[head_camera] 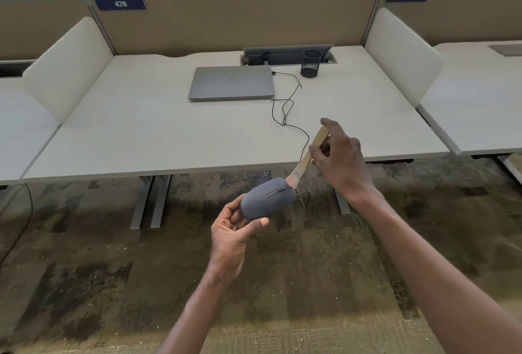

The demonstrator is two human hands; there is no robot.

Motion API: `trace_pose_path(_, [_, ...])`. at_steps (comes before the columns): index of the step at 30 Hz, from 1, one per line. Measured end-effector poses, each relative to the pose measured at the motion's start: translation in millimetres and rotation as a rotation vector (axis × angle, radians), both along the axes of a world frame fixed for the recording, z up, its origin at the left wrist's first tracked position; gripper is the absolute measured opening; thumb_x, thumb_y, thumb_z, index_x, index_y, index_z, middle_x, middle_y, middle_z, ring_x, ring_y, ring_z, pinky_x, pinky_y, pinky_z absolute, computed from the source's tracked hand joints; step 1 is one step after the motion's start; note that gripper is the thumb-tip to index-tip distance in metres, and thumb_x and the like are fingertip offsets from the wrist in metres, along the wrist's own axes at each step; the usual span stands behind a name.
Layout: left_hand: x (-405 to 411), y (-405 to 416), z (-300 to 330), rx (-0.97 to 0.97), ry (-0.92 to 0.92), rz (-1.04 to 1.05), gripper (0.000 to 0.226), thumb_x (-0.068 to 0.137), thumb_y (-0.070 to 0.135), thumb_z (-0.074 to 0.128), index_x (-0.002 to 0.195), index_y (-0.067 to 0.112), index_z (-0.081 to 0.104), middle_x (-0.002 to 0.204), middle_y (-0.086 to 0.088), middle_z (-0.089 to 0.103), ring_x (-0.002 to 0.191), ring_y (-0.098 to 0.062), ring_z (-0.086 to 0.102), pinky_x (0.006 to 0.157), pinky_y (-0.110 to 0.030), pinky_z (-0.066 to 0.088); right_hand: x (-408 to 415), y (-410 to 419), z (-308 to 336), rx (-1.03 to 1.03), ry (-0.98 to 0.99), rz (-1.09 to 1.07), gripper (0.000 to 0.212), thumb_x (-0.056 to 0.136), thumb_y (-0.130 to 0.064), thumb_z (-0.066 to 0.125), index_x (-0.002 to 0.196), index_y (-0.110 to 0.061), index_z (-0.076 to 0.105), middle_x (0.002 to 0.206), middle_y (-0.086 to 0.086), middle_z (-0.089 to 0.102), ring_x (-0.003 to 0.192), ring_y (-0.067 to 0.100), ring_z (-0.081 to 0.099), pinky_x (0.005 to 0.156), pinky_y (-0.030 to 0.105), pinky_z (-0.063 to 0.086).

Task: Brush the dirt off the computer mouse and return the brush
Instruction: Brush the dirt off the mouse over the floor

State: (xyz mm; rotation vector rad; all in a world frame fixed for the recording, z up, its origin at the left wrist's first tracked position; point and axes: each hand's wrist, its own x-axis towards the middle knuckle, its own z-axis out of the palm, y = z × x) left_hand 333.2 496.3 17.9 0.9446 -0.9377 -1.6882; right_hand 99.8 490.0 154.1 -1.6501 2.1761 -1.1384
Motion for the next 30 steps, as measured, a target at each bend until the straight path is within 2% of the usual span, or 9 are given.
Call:
trace_pose_path(5, [8,-9,2,0.000,-0.006,-0.003,0.080,0.051,0.008,0.098,0.124,0.015,0.065,0.114,-0.007,0.079,0.104,-0.018,0.076,0.077,-0.024,0.063,-7,4,-9,-0.010,0.083,-0.055,0.047,0.099,-0.009,0.059,0.143,-0.008,0.043,0.088,0.019,0.072,0.080,0.035,0.072,0.075,0.048,0.059])
trace_pose_path(10, [15,-16,5,0.006,-0.004,-0.027,0.088,0.044,0.021,0.105,0.124,0.017,0.067,0.117,-0.009,0.078,0.105,-0.020,0.076,0.077,-0.025,0.062,-1,1,-8,-0.099,-0.017,-0.023,0.046,0.097,-0.013,0.066,0.139,-0.013,0.047,0.088,0.006,0.072,0.076,0.020,0.071,0.073,0.034,0.060])
trace_pose_path(13, [20,-16,8,0.001,0.001,-0.050,0.092,0.042,0.027,0.107,0.125,0.019,0.067,0.119,-0.009,0.077,0.107,-0.022,0.076,0.077,-0.025,0.063,2,-4,-10,-0.037,-0.093,0.025,0.048,0.096,-0.012,0.066,0.140,-0.014,0.047,0.090,0.006,0.073,0.078,0.020,0.074,0.074,0.038,0.063])
trace_pose_path(16, [27,-15,10,-0.005,0.009,-0.061,0.092,0.044,0.024,0.106,0.126,0.016,0.065,0.119,-0.009,0.077,0.107,-0.021,0.076,0.077,-0.025,0.062,1,-9,-16,-0.011,-0.059,-0.012,0.048,0.097,-0.009,0.064,0.141,-0.013,0.046,0.090,0.006,0.072,0.078,0.021,0.073,0.075,0.038,0.061])
trace_pose_path(20, [37,-13,12,-0.008,0.036,-0.078,0.079,0.053,0.009,0.095,0.125,0.015,0.064,0.114,-0.008,0.079,0.102,-0.018,0.077,0.075,-0.023,0.062,-5,-14,-27,0.023,-0.036,-0.028,0.045,0.096,-0.007,0.064,0.138,-0.011,0.048,0.087,0.002,0.070,0.084,0.025,0.072,0.078,0.038,0.059])
trace_pose_path(22, [39,-12,15,-0.003,0.051,-0.088,0.082,0.051,0.010,0.099,0.125,0.015,0.065,0.113,-0.008,0.079,0.101,-0.018,0.077,0.074,-0.023,0.062,-7,-16,-33,0.072,-0.048,-0.008,0.043,0.096,-0.008,0.065,0.136,-0.012,0.050,0.089,0.004,0.071,0.085,0.027,0.072,0.079,0.037,0.058])
trace_pose_path(24, [40,-13,17,0.005,0.067,-0.088,0.083,0.048,0.015,0.103,0.123,0.016,0.067,0.113,-0.010,0.078,0.101,-0.018,0.076,0.073,-0.023,0.062,-7,-15,-40,0.131,-0.035,0.001,0.040,0.095,-0.009,0.065,0.133,-0.012,0.052,0.092,0.011,0.072,0.082,0.029,0.072,0.075,0.040,0.059])
trace_pose_path(28, [42,-14,20,0.015,0.074,-0.064,0.082,0.050,0.013,0.102,0.124,0.016,0.067,0.114,-0.010,0.078,0.102,-0.019,0.076,0.075,-0.023,0.062,-9,-9,-49,0.111,0.051,-0.103,0.028,0.094,-0.009,0.063,0.121,-0.009,0.056,0.088,0.010,0.069,0.075,0.026,0.068,0.060,0.032,0.049])
trace_pose_path(30, [43,-14,22,0.024,0.075,-0.040,0.083,0.051,0.010,0.099,0.126,0.014,0.065,0.115,-0.011,0.077,0.102,-0.019,0.076,0.076,-0.023,0.061,-14,-6,-46,0.111,-0.080,-0.129,0.025,0.094,-0.010,0.066,0.117,-0.011,0.057,0.089,0.008,0.071,0.071,0.021,0.073,0.058,0.028,0.055])
